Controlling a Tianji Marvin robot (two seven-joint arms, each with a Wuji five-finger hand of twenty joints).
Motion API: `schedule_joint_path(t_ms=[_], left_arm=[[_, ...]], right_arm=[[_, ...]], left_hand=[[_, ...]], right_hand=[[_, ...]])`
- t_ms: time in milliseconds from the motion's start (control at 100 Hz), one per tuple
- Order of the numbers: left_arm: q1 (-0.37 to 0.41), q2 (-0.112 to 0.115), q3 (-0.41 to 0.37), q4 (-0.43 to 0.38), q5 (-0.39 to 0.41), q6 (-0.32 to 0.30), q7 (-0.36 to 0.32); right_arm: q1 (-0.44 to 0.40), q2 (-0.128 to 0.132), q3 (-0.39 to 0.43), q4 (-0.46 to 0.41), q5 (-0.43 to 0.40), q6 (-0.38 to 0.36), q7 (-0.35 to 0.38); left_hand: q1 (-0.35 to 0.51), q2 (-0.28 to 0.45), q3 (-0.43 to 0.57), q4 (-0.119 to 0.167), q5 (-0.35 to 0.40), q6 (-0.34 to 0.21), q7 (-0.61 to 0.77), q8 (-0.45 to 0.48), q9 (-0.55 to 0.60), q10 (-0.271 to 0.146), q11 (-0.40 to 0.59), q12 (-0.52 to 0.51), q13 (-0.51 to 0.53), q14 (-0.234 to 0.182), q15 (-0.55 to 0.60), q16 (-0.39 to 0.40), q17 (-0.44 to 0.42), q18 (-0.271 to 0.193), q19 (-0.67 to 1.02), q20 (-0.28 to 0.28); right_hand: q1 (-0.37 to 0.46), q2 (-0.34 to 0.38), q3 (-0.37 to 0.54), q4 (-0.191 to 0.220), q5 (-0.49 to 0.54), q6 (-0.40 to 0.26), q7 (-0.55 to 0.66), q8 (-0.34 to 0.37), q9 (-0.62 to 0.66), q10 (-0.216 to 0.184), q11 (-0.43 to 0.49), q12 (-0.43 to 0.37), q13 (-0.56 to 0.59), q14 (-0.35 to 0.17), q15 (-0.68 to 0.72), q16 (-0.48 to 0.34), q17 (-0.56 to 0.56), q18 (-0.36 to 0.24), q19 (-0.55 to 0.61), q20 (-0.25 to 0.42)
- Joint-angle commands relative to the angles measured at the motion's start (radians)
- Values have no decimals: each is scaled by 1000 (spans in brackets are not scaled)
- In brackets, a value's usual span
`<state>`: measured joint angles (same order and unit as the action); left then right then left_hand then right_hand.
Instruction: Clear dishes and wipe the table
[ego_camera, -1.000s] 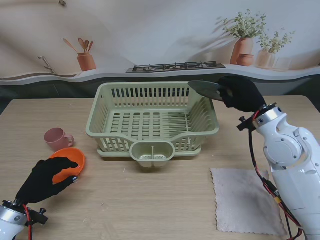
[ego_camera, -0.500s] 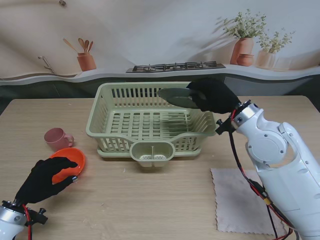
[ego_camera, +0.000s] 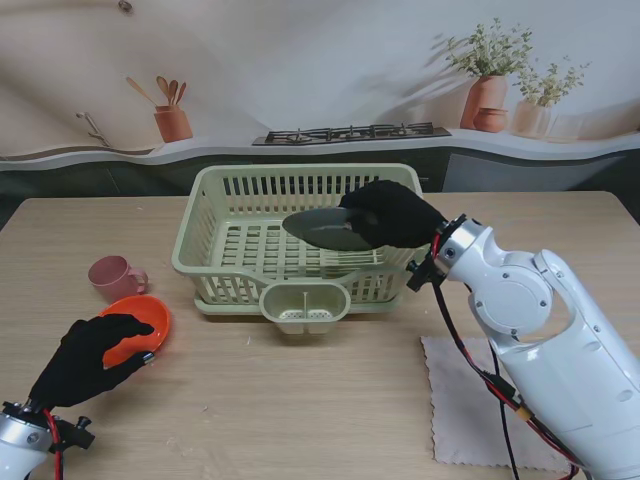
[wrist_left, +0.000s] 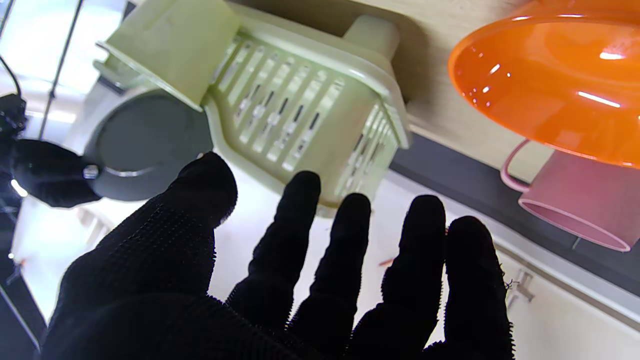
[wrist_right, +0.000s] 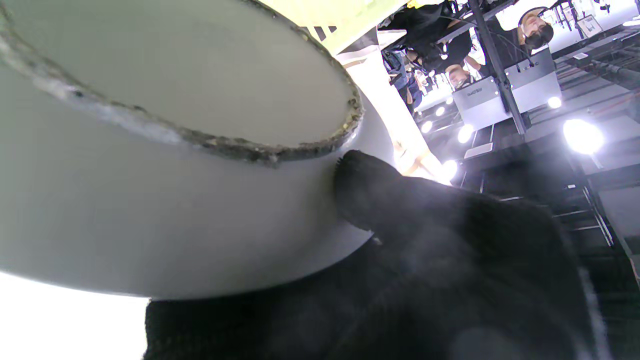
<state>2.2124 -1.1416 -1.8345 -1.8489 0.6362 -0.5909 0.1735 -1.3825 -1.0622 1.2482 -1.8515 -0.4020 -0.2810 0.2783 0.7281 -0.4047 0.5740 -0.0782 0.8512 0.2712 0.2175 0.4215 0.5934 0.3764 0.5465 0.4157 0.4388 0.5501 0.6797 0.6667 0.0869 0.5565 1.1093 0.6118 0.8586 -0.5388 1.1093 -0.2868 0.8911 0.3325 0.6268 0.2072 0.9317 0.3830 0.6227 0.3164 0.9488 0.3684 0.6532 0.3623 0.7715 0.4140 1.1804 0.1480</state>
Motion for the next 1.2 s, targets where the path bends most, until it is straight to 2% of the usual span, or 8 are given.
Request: schedule_joint_path(t_ms=[0, 340, 740, 1190], left_arm=[[4, -4, 0, -1, 0, -2, -9], [2, -3, 2, 0, -2, 5, -15], [-6, -1, 9, 5, -4, 18, -21], [-10, -1, 10, 8, -4, 19, -20]], right_arm=[[-3, 5, 1, -1, 10, 15, 28], [22, 10, -17, 30, 56, 106, 90], [80, 2, -82, 78, 98, 247, 109], [137, 1, -156, 138, 90, 327, 133]], left_hand=[[-30, -2, -1, -9, 14, -17, -7, 8, 11, -27, -6, -20, 1, -19, -4, 8, -18, -11, -18, -17], [-30, -2, -2, -9, 14, -19, -7, 9, 11, -27, -6, -20, 1, -20, -3, 9, -19, -13, -17, -16], [-30, -4, 0, -9, 14, -17, -8, 9, 11, -28, -6, -20, 0, -19, -3, 9, -20, -12, -17, -17], [-31, -1, -1, -9, 10, -16, -9, 8, 9, -29, -6, -20, 0, -20, -3, 9, -20, -12, -16, -16]], right_hand=[[96, 85, 114, 52, 95, -127, 75, 16, 32, -33, 28, 10, 49, 15, 29, 16, 50, -67, 131, 54], [97, 91, 105, 52, 112, -154, 123, 81, 61, -51, 84, 31, 75, -10, 54, 61, 39, -68, 154, 120], [111, 90, 90, 42, 114, -160, 129, 120, 60, -45, 113, 62, 81, -10, 87, 104, 25, -62, 184, 211], [119, 99, 73, 47, 88, -141, 104, 110, 34, -41, 88, 48, 42, 1, 60, 96, -19, -56, 156, 232]])
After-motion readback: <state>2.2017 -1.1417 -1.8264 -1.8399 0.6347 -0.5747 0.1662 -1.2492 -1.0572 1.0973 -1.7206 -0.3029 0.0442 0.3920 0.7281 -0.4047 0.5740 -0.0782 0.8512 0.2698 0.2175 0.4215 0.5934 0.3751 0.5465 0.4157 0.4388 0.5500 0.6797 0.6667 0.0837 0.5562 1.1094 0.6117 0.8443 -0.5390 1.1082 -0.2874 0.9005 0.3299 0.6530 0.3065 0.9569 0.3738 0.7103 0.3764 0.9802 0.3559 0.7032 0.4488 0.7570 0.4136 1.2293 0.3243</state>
